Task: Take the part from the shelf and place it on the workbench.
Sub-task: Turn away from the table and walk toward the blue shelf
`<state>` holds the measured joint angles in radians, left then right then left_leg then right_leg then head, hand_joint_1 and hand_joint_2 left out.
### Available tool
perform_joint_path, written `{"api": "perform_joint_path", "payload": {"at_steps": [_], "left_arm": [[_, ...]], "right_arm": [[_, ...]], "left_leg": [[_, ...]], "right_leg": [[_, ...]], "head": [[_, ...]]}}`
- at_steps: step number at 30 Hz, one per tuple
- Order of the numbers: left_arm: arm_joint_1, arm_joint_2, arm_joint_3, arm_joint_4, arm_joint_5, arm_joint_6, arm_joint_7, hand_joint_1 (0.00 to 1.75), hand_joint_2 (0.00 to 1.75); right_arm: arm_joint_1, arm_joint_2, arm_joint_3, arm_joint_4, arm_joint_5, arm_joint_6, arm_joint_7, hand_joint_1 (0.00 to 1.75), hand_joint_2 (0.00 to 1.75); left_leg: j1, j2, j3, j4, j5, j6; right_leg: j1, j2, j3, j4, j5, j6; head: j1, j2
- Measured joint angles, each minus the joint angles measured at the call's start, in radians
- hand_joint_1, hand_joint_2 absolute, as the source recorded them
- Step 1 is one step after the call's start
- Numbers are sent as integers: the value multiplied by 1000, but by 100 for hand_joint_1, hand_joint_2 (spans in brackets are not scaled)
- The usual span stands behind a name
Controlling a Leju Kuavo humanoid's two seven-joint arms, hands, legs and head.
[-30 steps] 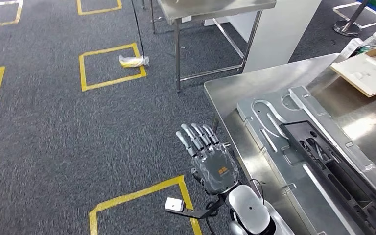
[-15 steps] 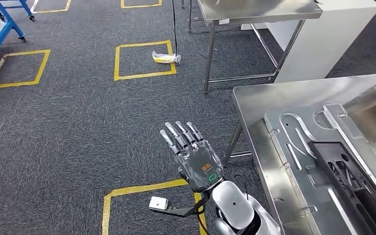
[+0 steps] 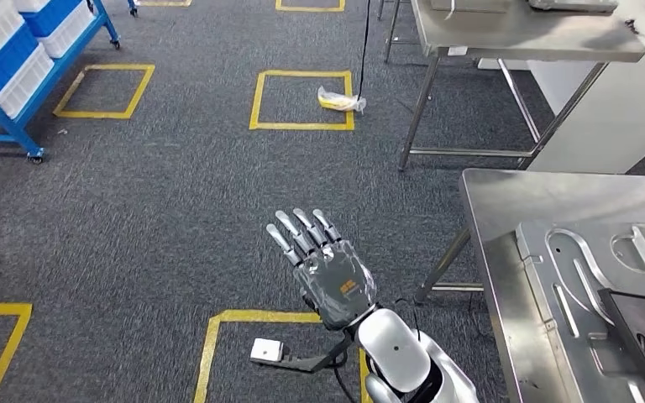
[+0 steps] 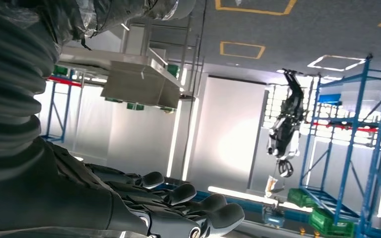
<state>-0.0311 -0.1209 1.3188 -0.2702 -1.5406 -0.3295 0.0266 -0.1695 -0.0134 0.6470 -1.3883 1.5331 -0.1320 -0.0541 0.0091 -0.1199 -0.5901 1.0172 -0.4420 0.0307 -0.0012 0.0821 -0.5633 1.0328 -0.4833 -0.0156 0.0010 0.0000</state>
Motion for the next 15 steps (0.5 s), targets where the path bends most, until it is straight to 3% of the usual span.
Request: {"api": "perform_joint_path", "payload": {"at_steps": [1,3,5,7,9,10,12,13,15], "left_arm": [[1,-1,0,1,-2,0,0,0,0],[7,-3,0,2,-7,1,3,0,0],[7,-8,-1,2,-11,2,6,0,0],[4,-11,-2,2,-11,4,8,0,0],[3,-15,-3,2,-11,5,9,0,0],[5,-16,-4,2,-11,5,9,0,0],[7,-18,-4,1,-11,6,10,0,0],[6,-20,-4,1,-11,6,11,0,0],[4,-22,-4,1,-11,6,12,0,0]], "right_arm": [[0,-2,0,0,-1,0,1,0,175],[4,-10,0,-8,-7,-2,5,0,175],[18,-24,0,-25,-13,-7,9,0,175],[36,-41,0,-39,-15,-11,10,0,175],[52,-56,0,-47,-17,-12,10,0,175],[59,-62,0,-49,-17,-11,10,0,175],[67,-70,0,-54,-18,-11,10,0,175],[70,-73,0,-57,-19,-11,10,0,175],[74,-77,0,-61,-20,-11,10,0,175]], "left_leg": [[3,-11,-3,-2,3,-6],[6,-23,-7,-4,6,-18],[3,23,-23,29,-19,-27],[2,87,-70,132,-80,-35],[9,108,-119,236,-123,-44],[12,112,-123,248,-120,-49],[17,130,-73,163,-68,-55],[17,156,-36,96,-44,-56],[12,189,11,8,-19,-46]], "right_leg": [[1,3,3,-8,-2,-1],[1,-20,9,-23,5,-5],[-3,-48,21,-44,13,-13],[-2,-80,29,-56,16,-19],[0,-113,29,-55,14,-20],[-1,-128,29,-54,12,-19],[-3,-154,30,-48,6,-12],[-3,-165,30,-43,1,-6],[2,-185,32,-33,-10,7]], "head": [[0,0],[0,0],[0,0],[-1,0],[-1,0],[-1,0],[-1,0],[-1,0],[0,0]]}}
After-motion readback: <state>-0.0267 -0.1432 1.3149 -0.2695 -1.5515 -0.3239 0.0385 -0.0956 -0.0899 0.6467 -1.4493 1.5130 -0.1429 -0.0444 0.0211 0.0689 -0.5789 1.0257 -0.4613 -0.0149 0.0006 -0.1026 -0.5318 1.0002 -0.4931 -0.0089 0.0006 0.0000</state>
